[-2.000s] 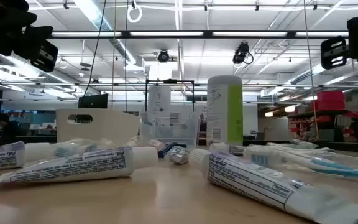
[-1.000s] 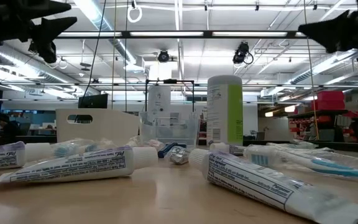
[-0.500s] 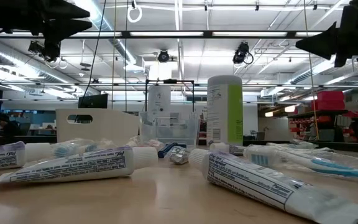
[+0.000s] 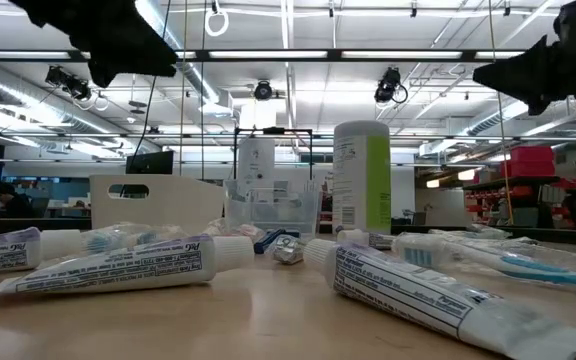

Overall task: Pick & Place Travel size toiletries
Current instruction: Put the left blue and white toothbrush into the white bin

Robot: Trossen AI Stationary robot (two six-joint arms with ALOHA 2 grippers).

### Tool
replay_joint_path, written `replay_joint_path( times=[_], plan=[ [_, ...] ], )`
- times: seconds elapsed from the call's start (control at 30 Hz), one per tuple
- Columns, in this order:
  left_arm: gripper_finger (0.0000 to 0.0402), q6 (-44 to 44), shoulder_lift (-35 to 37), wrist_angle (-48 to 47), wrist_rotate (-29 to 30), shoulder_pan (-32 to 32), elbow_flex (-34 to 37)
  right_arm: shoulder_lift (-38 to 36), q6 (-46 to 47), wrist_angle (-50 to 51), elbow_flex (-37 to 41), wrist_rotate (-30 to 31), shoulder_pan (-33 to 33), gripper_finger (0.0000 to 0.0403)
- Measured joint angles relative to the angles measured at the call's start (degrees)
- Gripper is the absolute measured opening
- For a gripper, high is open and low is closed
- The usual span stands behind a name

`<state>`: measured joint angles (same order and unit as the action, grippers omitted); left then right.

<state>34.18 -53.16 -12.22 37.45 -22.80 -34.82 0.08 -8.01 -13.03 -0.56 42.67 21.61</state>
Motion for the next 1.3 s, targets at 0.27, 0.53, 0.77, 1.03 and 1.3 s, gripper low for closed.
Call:
replay_joint_path(
  times=[0.27, 0.53, 0.77, 1.03, 1.3],
  plan=[
    [0.0126, 13.4, -10.7, -9.0, -11.8, 4.8, -4.5, 4.2, 8.4, -7.5, 0.0, -15.1, -2.2, 0.0119],
    [0.0126, 22.7, -19.9, -8.2, -20.5, 8.6, -4.4, 22.3, 11.8, -28.2, 0.0, -27.3, -2.9, 0.0129],
    [0.0126, 26.7, -24.6, -7.6, -23.2, 11.0, -4.4, 45.8, 10.6, -32.0, -8.9, -24.7, -4.9, 0.0129],
    [0.0126, 29.3, -30.2, -6.3, -26.1, 11.2, -4.4, 65.9, 7.2, -28.3, -19.6, -24.7, -10.6, 0.0134],
    [0.0126, 28.6, -32.4, -5.0, -25.2, 11.2, -4.4, 76.2, 6.9, -26.1, -24.4, -28.5, -15.1, 0.018]
  ],
)
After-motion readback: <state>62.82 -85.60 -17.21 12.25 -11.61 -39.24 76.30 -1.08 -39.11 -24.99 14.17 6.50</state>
